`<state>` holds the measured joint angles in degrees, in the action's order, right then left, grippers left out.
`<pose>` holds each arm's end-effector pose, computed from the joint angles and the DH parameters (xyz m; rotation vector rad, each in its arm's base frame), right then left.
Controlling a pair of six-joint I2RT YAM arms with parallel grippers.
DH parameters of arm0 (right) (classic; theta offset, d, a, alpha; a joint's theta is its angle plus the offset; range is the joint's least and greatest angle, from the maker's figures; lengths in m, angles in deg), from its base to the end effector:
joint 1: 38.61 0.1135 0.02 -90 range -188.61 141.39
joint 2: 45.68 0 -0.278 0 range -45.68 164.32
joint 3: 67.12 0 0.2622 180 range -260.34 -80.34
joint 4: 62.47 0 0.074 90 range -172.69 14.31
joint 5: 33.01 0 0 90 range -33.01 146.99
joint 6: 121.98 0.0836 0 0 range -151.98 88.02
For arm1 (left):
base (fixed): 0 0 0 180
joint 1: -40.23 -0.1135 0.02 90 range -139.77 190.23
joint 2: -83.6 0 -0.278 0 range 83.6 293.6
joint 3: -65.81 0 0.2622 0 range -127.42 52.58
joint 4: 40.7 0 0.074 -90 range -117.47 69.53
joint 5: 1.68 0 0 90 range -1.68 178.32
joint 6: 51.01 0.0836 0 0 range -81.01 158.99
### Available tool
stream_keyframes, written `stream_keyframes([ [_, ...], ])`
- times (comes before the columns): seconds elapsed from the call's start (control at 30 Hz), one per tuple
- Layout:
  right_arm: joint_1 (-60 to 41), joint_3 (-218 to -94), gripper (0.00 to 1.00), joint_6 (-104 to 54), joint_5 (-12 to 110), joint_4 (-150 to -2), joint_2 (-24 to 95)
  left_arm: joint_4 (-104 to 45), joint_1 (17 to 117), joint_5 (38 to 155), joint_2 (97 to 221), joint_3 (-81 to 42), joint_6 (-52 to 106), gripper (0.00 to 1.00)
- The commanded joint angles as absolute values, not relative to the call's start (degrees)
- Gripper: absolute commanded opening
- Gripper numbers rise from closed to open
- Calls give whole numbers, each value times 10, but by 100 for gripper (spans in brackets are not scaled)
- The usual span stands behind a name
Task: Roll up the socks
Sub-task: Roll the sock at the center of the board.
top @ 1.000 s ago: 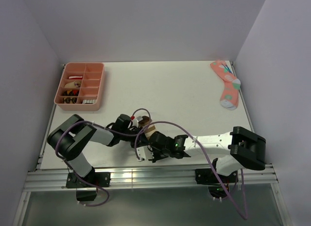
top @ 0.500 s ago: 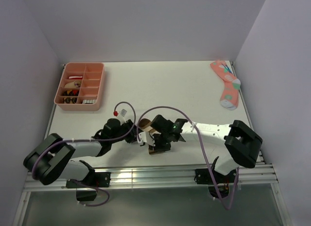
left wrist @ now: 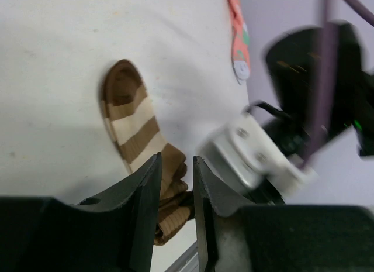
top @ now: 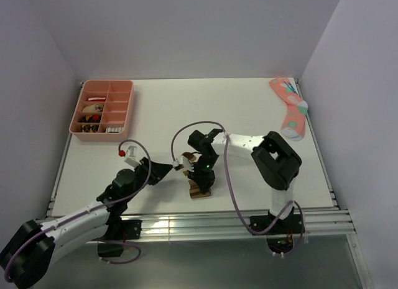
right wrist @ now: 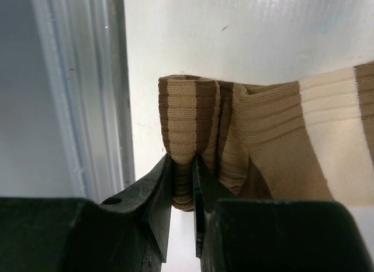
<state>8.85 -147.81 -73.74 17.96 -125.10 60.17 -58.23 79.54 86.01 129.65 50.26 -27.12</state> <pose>0.1901 0.2851 0.1306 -2.0915 2.0914 1.0498 0.1619 -0.1282 0.1452 -0.4919 1.9270 -1.2348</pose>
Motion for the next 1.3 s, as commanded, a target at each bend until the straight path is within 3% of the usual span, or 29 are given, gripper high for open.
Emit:
stream_keyframes([
  [0.0,60,-1541,13,-784,96,-1366,646,-591,828,805,1261,521,-199,33],
  [0.13,31,-1584,14,-799,63,-1414,701,-648,896,768,1287,524,-119,31],
  [0.33,12,-1608,14,-766,64,-1424,735,-743,937,801,1386,513,-44,30],
  [0.7,-1,-1619,14,-740,57,-1445,778,-772,950,902,1504,423,44,38],
  [1.27,-17,-1604,13,-720,57,-1425,779,-808,967,1013,1660,363,66,39],
])
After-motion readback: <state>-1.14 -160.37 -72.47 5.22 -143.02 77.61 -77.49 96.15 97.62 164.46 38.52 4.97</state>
